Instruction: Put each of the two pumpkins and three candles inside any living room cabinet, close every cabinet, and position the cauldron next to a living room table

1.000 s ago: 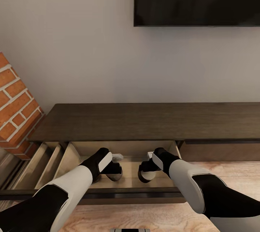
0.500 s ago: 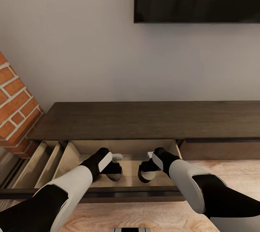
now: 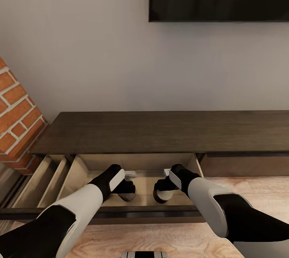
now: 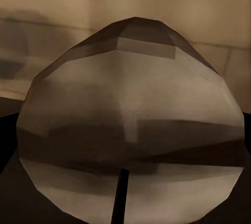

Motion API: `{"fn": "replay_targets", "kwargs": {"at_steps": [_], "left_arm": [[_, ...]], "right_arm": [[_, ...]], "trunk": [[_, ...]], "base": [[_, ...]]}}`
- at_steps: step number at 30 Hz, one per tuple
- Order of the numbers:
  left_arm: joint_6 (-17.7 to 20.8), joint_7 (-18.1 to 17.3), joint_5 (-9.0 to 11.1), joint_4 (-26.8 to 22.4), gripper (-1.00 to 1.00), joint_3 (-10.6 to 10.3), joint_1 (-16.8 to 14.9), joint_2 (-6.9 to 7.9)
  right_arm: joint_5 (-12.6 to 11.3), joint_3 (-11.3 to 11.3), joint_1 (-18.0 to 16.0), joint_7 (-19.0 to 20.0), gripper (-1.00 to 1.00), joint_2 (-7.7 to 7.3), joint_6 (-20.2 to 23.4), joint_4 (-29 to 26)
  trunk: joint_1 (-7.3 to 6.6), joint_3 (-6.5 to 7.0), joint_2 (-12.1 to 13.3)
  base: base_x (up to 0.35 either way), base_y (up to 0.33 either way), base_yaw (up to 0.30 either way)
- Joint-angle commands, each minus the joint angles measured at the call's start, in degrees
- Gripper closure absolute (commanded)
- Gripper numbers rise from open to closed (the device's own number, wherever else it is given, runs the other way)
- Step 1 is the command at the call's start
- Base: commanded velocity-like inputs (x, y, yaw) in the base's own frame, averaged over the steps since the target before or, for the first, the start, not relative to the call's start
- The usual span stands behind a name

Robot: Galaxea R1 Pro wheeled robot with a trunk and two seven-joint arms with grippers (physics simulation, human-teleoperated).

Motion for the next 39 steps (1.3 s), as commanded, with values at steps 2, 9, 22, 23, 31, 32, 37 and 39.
{"fn": "replay_targets", "kwargs": {"at_steps": [2, 9, 22, 23, 31, 32, 37, 39], "left_arm": [[0.17, 0.41, 0.43, -0.06, 1.0, -0.19, -0.03, 0.0], [0.17, 0.43, 0.44, -0.05, 1.0, -0.19, -0.01, 0.0], [0.16, 0.43, 0.43, -0.08, 1.0, -0.19, -0.03, 0.0], [0.14, 0.43, 0.43, -0.07, 1.0, -0.19, -0.02, 0.0], [0.17, 0.43, 0.43, -0.09, 1.0, -0.19, -0.02, 0.0], [0.17, 0.43, 0.43, -0.07, 1.0, -0.19, -0.03, 0.0], [0.17, 0.43, 0.43, -0.04, 1.0, -0.19, -0.03, 0.0], [0.16, 0.43, 0.43, -0.05, 1.0, -0.19, -0.03, 0.0]], "right_arm": [[0.1, -0.06, -0.01, 0.14, 1.0, 0.0, 0.3, -0.11], [0.1, -0.06, -0.01, 0.17, 1.0, 0.0, 0.3, -0.11], [0.1, -0.06, -0.01, 0.18, 1.0, 0.0, 0.3, -0.11], [0.1, -0.06, -0.01, 0.18, 1.0, 0.0, 0.3, -0.11], [0.1, -0.06, -0.01, 0.18, 1.0, 0.0, 0.3, -0.11], [0.1, -0.06, -0.01, 0.18, 1.0, 0.0, 0.3, -0.11], [0.1, -0.06, -0.01, 0.18, 1.0, 0.0, 0.3, -0.11], [0.1, -0.06, -0.01, 0.18, 1.0, 0.0, 0.3, -0.11]], "trunk": [[-0.01, -0.05, -0.03], [-0.01, -0.05, -0.03], [1.53, -1.3, -2.84], [1.53, -1.3, -2.84], [1.53, -1.3, -2.84], [1.53, -1.3, -2.84], [1.53, -1.3, -2.84], [1.53, -1.3, -2.84]], "base": [[0.0, 0.0, 0.0], [0.0, 0.0, 0.0], [0.0, 0.0, 0.0], [0.0, 0.0, 0.0], [0.0, 0.0, 0.0], [0.0, 0.0, 0.0], [0.0, 0.0, 0.0], [0.0, 0.0, 0.0]]}}
